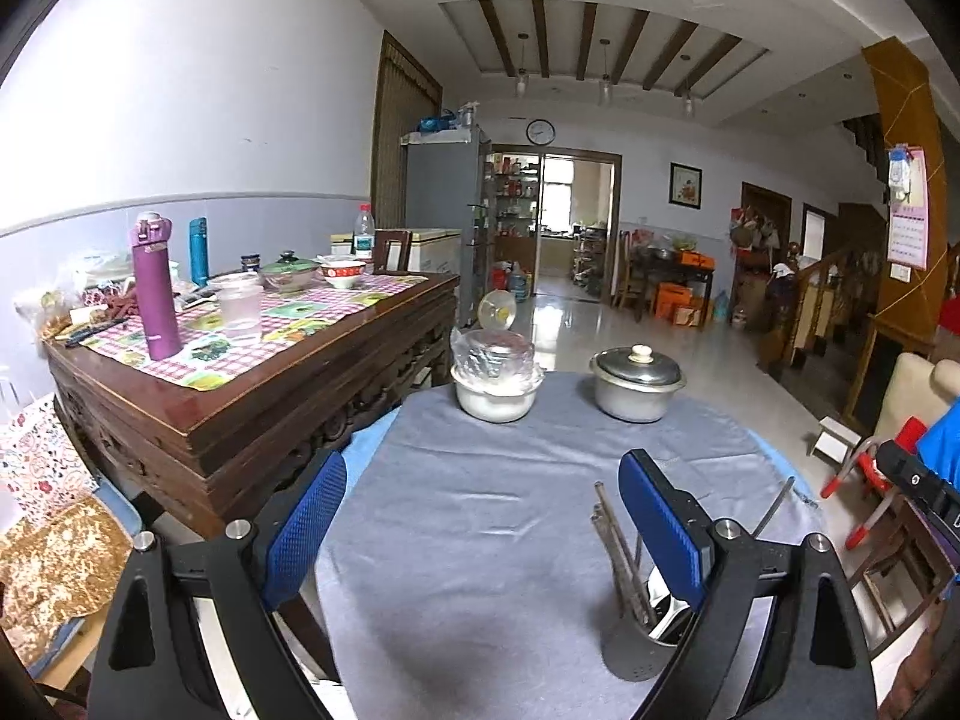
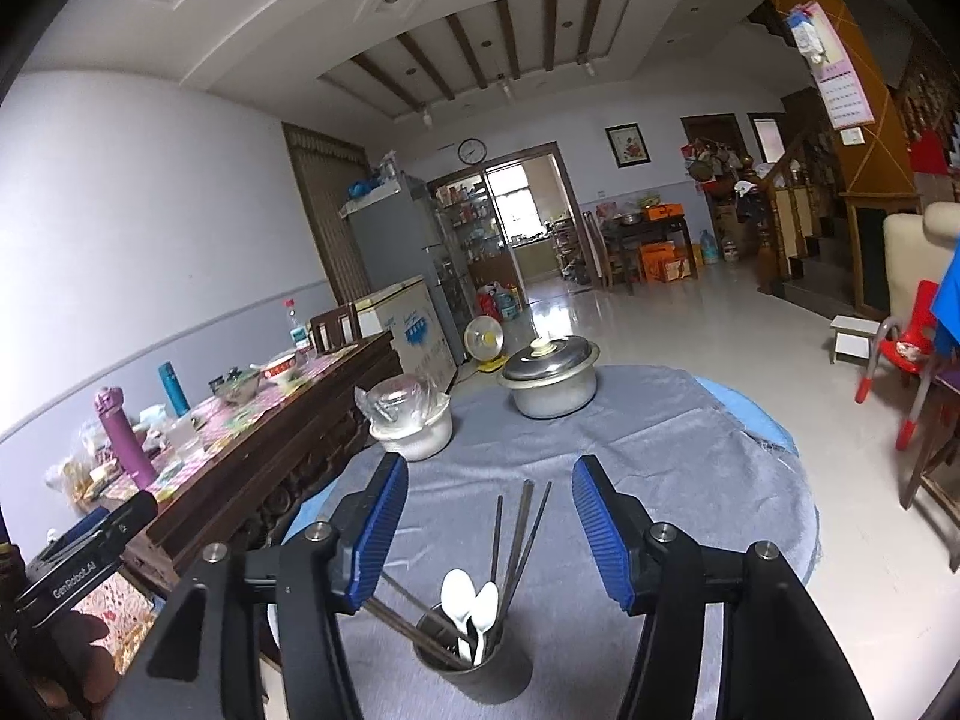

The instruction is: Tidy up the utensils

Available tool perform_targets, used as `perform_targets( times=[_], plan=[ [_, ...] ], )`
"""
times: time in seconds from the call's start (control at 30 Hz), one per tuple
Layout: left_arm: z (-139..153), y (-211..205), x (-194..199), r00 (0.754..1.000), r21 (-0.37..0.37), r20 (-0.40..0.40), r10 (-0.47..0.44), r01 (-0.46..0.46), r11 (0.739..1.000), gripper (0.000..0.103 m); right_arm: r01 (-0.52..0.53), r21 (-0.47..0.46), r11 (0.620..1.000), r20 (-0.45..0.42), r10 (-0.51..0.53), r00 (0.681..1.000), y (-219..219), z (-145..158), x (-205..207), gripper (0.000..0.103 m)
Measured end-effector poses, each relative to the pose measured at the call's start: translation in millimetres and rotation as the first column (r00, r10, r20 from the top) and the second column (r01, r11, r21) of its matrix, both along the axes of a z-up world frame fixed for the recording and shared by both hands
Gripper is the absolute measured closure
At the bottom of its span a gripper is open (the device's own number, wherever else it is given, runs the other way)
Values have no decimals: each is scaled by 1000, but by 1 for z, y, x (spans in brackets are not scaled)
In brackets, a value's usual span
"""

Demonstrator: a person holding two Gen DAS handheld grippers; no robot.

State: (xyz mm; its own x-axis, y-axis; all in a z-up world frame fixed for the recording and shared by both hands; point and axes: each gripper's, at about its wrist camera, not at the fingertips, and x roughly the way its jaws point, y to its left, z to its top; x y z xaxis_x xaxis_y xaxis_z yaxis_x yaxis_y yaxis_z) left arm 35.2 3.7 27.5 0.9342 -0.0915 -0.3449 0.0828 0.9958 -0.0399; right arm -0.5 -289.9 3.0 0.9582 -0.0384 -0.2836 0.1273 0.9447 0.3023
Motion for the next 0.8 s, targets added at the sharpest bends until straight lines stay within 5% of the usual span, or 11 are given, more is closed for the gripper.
perform_targets(
  times=[0.8],
  plan=[
    [-16,-2,7,995,130,-44,88,-81,988,10,-17,-24,1000,-97,15,995,15,-17,4,39]
  ],
)
